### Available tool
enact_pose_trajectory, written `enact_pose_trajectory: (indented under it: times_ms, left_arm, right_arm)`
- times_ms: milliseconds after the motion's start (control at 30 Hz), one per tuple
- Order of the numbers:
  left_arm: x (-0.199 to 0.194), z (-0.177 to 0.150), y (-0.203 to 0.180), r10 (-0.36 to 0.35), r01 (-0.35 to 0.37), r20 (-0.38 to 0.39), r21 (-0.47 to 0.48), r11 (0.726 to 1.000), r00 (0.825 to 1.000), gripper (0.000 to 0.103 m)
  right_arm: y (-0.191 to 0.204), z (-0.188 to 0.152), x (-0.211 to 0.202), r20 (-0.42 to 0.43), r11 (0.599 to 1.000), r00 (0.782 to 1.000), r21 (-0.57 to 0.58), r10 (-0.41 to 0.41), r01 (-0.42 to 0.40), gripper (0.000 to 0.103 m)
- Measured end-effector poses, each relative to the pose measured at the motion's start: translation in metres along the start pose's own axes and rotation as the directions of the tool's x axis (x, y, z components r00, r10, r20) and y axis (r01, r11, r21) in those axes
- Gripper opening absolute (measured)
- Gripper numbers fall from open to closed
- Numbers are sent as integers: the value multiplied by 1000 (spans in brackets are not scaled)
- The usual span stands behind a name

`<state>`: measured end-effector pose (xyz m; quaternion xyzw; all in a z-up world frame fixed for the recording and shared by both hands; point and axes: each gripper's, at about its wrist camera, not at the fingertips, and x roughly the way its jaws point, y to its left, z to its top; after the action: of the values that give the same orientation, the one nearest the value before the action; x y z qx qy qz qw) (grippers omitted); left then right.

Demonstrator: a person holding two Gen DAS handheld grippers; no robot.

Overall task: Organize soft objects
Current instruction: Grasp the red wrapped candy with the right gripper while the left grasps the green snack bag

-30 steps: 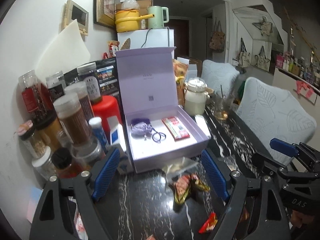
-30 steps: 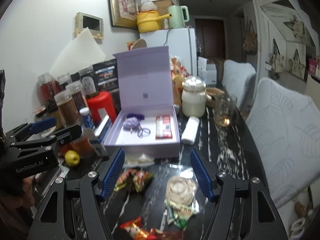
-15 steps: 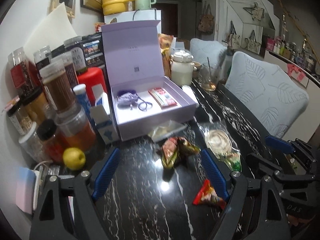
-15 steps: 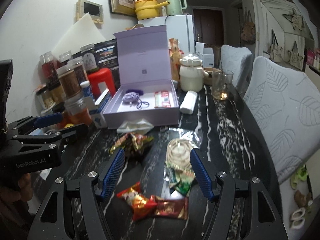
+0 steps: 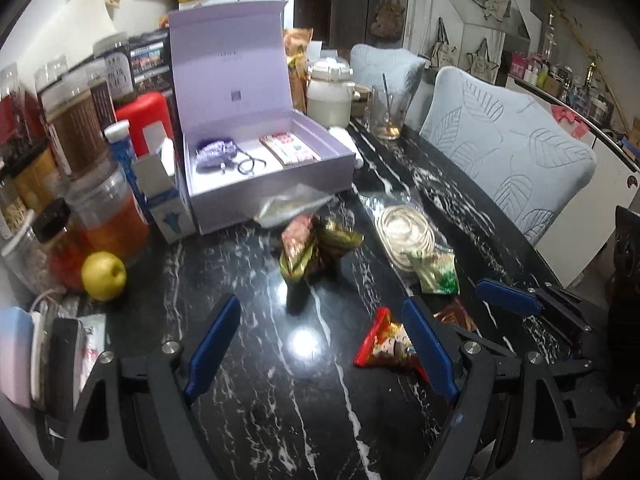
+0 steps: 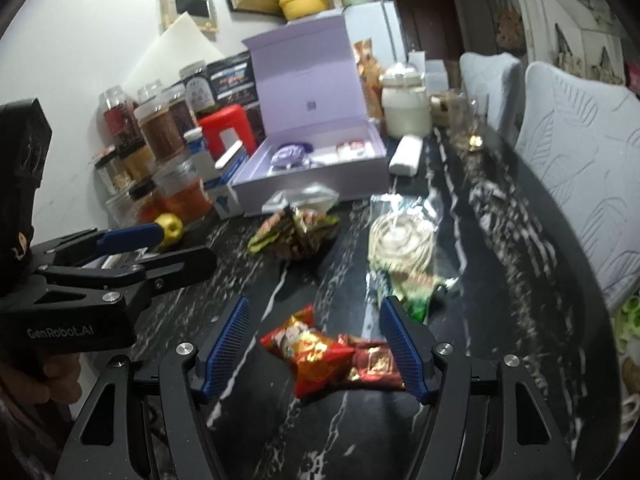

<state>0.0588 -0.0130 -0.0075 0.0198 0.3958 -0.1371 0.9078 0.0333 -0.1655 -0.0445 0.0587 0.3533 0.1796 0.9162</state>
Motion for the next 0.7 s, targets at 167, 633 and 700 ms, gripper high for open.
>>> enact_pose_trajectory:
  times_ms: [167,633,700]
  left_arm:
    - [10,-13,11,-20,20,-12,-64,998,1000,83]
    - [34,-39,46,-27,11,-94,-169,985,995,83]
    - [36,-38,48,-22,6,-95,-171,985,995,84]
  right_arm:
    - [-1,-14,14,-30,1000,1000,-27,-1,0,69]
    - [18,-19,50,-82,980,997,-199,9,-25,68]
    - [20,-19,56,-101,975,995,-221,4,-26,68]
